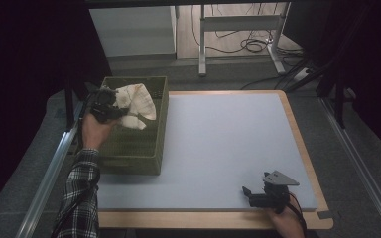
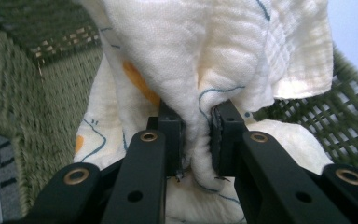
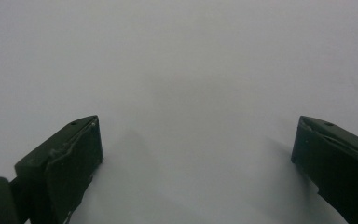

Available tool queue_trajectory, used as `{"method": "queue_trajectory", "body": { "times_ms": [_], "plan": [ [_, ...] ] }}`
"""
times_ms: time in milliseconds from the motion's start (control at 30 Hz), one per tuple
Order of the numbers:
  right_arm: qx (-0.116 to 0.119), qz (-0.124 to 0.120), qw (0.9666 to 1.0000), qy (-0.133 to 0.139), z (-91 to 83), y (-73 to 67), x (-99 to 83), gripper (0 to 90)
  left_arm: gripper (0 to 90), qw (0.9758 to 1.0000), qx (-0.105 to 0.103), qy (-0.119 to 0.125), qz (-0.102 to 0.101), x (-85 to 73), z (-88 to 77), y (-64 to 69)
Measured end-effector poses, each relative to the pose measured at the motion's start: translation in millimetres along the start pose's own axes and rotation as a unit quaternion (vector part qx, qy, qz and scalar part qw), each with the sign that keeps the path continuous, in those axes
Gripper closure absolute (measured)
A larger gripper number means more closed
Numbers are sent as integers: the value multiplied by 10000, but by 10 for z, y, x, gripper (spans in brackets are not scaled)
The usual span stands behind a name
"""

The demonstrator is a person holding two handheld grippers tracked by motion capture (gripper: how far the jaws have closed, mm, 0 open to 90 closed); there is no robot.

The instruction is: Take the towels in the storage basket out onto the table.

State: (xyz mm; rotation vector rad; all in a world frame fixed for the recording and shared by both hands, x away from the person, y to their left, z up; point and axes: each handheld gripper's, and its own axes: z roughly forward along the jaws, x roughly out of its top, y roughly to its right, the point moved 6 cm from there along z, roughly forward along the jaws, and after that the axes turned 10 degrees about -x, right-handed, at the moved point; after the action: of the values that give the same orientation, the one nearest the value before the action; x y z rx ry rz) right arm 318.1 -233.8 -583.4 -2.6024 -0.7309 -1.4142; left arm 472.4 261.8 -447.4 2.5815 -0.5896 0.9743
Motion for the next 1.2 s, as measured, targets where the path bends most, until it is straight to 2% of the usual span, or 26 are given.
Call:
{"method": "queue_trajectory", "body": {
  "times_ms": [100, 233, 467, 767, 833, 1200],
  "plan": [
    [0, 2, 10000, 0, 0, 0, 0, 20, 775, 9999, 10, 102, 32, 58, -71, 28],
    [0, 2, 10000, 1, 0, 0, 0, 20, 774, 9997, -77, 226, 92, 143, -155, 107],
    [3, 0, 10000, 1, 0, -1, 0, 20, 774, 9991, -130, 330, 231, 251, -189, 228],
    [3, 3, 10000, 1, 0, -1, 0, 20, 773, 9980, -258, 354, 461, 415, -132, 461],
    [6, 6, 10000, -2, -1, -2, 0, 20, 773, 9974, -311, 372, 530, 474, -99, 549],
    [10, 6, 10000, -2, -1, -2, 0, 20, 773, 9956, -441, 378, 739, 613, 31, 795]
  ]
}}
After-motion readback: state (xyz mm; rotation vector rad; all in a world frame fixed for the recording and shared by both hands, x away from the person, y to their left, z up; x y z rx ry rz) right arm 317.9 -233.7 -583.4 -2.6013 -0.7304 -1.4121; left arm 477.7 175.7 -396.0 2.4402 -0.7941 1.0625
